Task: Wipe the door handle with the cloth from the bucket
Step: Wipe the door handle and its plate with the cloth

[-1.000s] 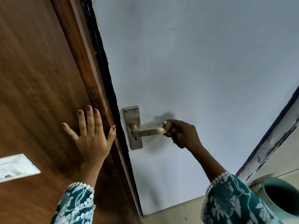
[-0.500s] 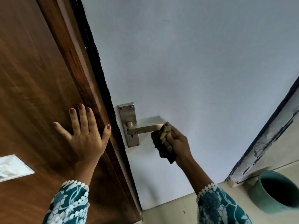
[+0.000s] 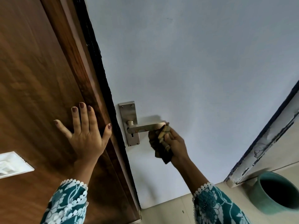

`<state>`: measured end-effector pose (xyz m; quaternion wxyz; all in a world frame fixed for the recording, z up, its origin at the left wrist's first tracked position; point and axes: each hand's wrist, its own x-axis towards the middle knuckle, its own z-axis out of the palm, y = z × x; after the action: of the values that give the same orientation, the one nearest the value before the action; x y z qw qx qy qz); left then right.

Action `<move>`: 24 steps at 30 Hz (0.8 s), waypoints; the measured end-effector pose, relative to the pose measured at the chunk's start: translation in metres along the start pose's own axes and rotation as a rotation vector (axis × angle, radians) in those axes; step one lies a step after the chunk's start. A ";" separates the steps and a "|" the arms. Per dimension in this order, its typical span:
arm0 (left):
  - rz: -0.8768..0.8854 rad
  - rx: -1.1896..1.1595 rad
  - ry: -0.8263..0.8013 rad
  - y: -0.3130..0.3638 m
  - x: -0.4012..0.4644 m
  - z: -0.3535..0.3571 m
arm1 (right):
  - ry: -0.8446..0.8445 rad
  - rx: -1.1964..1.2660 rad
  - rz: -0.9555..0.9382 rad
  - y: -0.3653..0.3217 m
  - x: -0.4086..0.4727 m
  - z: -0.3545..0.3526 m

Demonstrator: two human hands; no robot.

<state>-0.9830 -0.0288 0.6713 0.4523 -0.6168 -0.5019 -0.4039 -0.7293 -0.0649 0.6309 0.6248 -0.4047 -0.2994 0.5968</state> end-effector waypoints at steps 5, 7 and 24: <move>0.007 -0.033 -0.035 -0.004 -0.001 -0.004 | 0.049 0.129 0.042 -0.002 0.002 0.002; 0.026 -0.066 -0.032 -0.007 -0.003 -0.005 | 0.076 0.082 0.011 -0.013 0.003 0.000; 0.041 -0.007 -0.010 -0.011 -0.006 -0.003 | -0.150 0.528 0.416 0.005 -0.002 0.030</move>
<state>-0.9949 -0.0325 0.6679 0.4559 -0.6306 -0.4897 -0.3932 -0.7581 -0.0629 0.6419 0.5491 -0.2365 -0.0905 0.7964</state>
